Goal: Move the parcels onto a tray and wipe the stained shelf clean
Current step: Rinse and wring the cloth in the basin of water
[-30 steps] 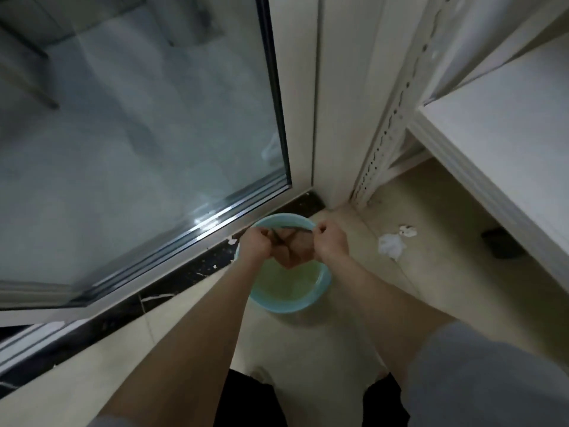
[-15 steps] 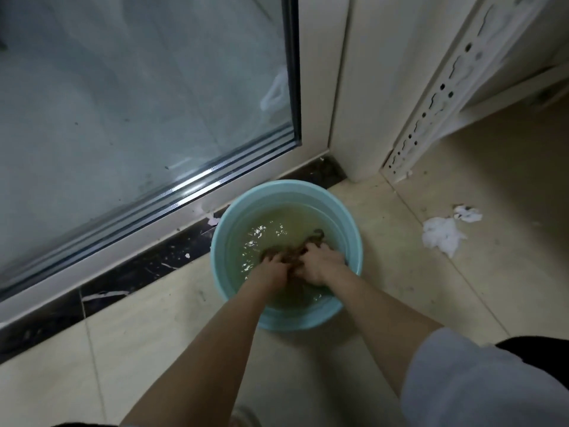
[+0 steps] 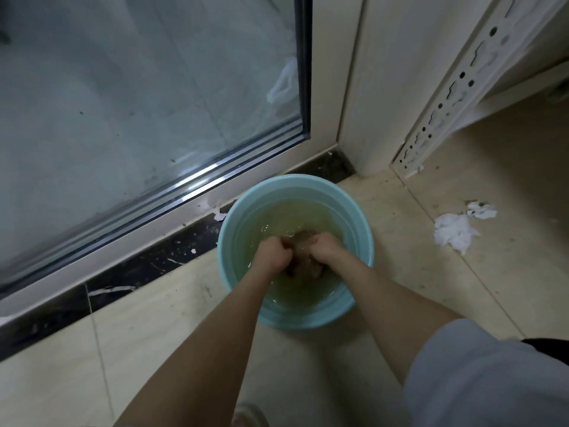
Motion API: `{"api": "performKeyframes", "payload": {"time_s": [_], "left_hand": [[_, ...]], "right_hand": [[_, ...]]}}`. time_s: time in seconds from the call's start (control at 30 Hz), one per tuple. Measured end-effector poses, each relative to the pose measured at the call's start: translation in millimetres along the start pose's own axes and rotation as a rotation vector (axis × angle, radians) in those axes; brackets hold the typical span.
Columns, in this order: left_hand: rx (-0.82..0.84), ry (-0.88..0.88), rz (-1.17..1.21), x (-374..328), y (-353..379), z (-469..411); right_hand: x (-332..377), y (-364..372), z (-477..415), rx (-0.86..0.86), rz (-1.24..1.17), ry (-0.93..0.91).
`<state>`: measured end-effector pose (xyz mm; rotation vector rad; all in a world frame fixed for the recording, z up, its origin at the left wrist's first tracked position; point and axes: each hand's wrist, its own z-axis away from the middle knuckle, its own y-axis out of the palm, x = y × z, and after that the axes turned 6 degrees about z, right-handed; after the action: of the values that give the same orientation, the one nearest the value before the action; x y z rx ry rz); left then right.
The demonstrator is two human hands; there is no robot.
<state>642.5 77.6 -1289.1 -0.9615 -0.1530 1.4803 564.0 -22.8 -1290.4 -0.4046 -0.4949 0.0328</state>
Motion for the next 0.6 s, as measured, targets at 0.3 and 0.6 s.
{"api": "performKeyframes", "payload": {"time_s": [0.3, 0.6], "left_hand": [[0.051, -0.250, 1.194, -28, -13, 18], [-0.272, 0.183, 0.461, -51, -10, 25]], "right_hand": [[26, -21, 13, 0.159, -1.074, 0.054], [17, -25, 29, 0.264, -0.860, 0.107]]}}
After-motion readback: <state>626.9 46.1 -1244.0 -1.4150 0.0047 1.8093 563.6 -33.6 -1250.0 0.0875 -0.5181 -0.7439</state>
